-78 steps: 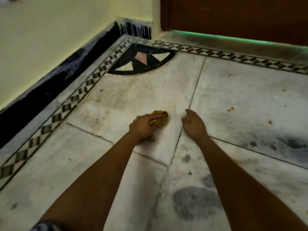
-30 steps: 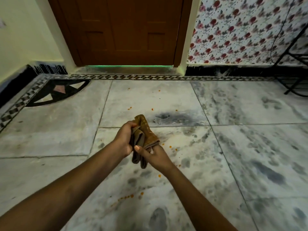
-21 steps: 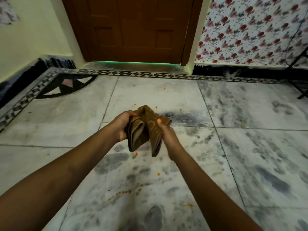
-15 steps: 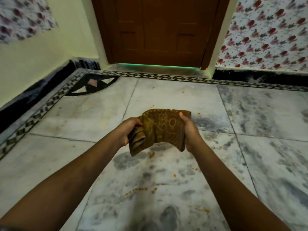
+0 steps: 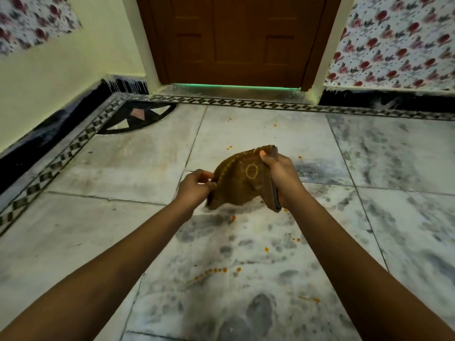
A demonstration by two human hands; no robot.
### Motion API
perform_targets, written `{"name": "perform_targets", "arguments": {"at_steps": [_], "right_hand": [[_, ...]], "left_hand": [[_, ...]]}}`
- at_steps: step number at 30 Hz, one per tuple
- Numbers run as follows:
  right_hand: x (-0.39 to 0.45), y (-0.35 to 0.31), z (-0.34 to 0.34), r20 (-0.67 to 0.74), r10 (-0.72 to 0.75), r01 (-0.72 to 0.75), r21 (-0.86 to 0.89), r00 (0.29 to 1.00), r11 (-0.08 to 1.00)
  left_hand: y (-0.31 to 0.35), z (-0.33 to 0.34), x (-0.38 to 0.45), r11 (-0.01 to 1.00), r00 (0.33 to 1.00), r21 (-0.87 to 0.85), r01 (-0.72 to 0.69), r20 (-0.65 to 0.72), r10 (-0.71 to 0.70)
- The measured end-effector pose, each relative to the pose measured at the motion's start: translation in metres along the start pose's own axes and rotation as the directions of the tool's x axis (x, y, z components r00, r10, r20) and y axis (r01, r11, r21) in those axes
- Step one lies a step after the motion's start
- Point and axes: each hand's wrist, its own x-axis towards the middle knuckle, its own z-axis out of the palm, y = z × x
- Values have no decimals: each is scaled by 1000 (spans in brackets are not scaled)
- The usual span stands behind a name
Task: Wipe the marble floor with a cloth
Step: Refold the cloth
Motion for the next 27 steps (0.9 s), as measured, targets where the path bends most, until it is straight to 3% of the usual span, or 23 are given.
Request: {"name": "perform_targets", "arguments": {"at_steps": [3, 6, 9, 12, 17, 19, 22, 24, 27], "right_hand": [[1, -3, 4, -35, 25, -23, 54, 999, 998], [3, -2, 5, -25, 105, -99, 184, 994, 978], [1, -3, 4, 92, 111, -138, 385, 990, 913], [-2, 0, 4, 213, 71, -173, 506, 974, 845], [0, 16, 6, 246, 69, -209, 610, 967, 764], [3, 25, 2, 218, 94, -210, 603, 971, 770], [7, 42, -10, 167, 153, -220, 531, 974, 818], [11, 59, -20, 77, 256, -263, 427, 964, 865], [11, 85, -32, -43, 428, -404, 258, 903, 878]], "left_hand": [[18, 15, -16, 956, 981, -291, 17, 192, 41], [35, 17, -19, 927, 927, -374, -20, 341, 157], [50, 17, -18, 960, 890, -258, -106, 407, 208], [58, 15, -15, 971, 893, -12, -240, 389, 225], [66, 10, -9, 897, 913, 229, -379, 249, 322], [70, 5, -5, 881, 923, 291, -373, 211, 321], [76, -1, -3, 936, 955, 224, -272, 184, 234], [82, -2, -5, 970, 967, 132, -206, 179, 181], [99, -2, -16, 984, 942, -108, -142, 290, 168]]}}
